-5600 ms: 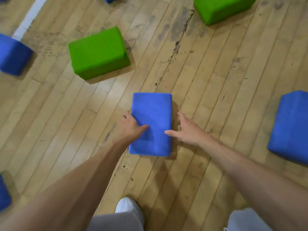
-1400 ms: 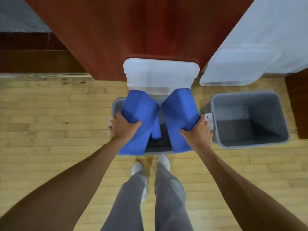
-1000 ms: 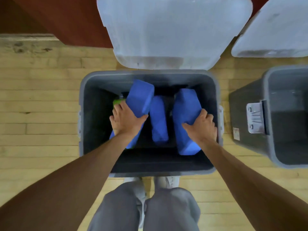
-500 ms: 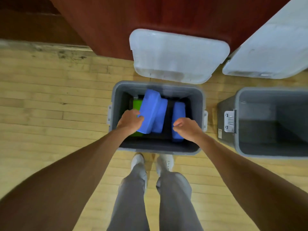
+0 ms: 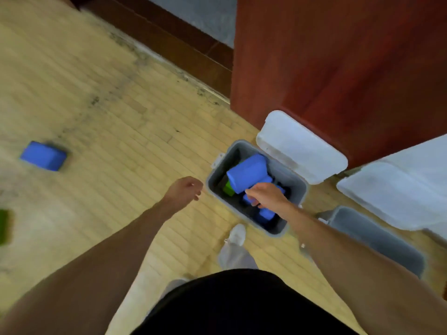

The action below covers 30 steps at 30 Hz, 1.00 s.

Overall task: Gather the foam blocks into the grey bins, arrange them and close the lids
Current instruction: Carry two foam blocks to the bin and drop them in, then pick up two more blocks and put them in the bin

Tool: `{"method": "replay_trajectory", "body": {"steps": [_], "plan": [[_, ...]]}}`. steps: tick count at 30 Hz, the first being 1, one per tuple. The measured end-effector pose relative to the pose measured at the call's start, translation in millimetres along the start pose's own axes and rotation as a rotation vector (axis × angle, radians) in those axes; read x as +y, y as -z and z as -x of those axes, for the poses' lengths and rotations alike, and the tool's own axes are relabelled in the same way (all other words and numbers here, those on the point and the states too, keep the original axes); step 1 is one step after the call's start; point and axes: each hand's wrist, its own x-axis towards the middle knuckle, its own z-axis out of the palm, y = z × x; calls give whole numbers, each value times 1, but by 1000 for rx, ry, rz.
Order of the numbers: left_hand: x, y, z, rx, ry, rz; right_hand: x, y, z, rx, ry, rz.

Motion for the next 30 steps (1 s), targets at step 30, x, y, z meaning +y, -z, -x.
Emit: {"method": "replay_trajectory", "body": {"steps": [30], "plan": [[-634,-29,553,1112,869,1716,-96,-756,250,-800,526,1372]]}}
